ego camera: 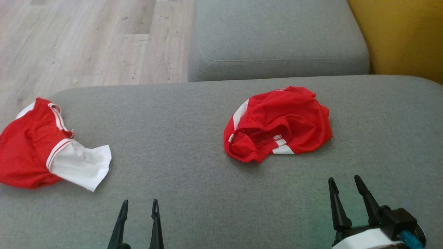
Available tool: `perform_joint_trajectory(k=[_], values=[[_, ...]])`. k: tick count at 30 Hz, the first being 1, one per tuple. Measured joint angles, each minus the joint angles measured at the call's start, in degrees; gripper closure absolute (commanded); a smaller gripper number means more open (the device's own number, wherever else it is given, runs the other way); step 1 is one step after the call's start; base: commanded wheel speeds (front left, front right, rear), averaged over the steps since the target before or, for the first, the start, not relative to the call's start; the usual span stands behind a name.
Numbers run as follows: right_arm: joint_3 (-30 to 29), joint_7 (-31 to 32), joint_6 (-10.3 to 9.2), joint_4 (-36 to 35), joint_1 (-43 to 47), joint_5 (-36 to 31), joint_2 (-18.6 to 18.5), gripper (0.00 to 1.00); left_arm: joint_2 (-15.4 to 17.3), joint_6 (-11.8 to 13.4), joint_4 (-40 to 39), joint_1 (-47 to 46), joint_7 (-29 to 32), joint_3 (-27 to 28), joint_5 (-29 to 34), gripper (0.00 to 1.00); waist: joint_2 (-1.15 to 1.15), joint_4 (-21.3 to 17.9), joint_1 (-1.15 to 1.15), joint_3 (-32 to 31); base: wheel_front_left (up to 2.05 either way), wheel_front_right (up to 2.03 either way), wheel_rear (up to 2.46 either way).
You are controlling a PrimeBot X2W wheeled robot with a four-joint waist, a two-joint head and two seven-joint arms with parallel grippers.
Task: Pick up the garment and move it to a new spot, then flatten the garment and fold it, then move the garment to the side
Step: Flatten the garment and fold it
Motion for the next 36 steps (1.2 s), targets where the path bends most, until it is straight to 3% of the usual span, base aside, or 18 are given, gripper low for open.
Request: perform_joint_trajectory(k=[10, 18, 23, 31, 36], values=[[1.0, 0.0, 0.0, 0.0, -0.6, 1.6, 0.0, 0.0, 0.0, -1.7, 6.1, -5.3, 0.0, -4.1, 0.2, 0.0, 0.0, -4.6, 0.0, 3.2, 0.0, 0.0, 0.0], [1.9, 0.0, 0.0, -0.3, -4.2, 1.9, 0.0, 0.0, -0.1, -4.5, 14.6, -21.6, 0.0, -11.6, 1.8, 0.0, 0.0, -9.3, 0.01, 8.4, 0.0, 0.0, 0.0], [2.6, 0.0, 0.0, -0.6, -6.4, 2.0, 0.0, 0.0, -0.3, -7.1, 25.3, -32.5, 0.2, -17.8, 3.4, 0.0, 0.0, -12.1, 0.01, 12.0, 0.0, 0.0, 0.0], [3.8, 0.0, 0.0, -0.9, -10.0, 2.6, 0.0, 0.0, -0.4, -7.0, 37.6, -49.3, 3.1, -24.0, 4.6, 0.0, 0.0, -15.8, 0.01, 18.2, 0.0, 0.0, 0.0], [4.5, 0.0, 0.0, -0.9, -11.6, 3.2, 0.0, 0.0, -0.4, -7.0, 42.1, -55.0, 4.8, -27.7, 2.0, 0.0, 0.0, -17.9, 0.01, 21.4, 0.0, 0.0, 0.0]])
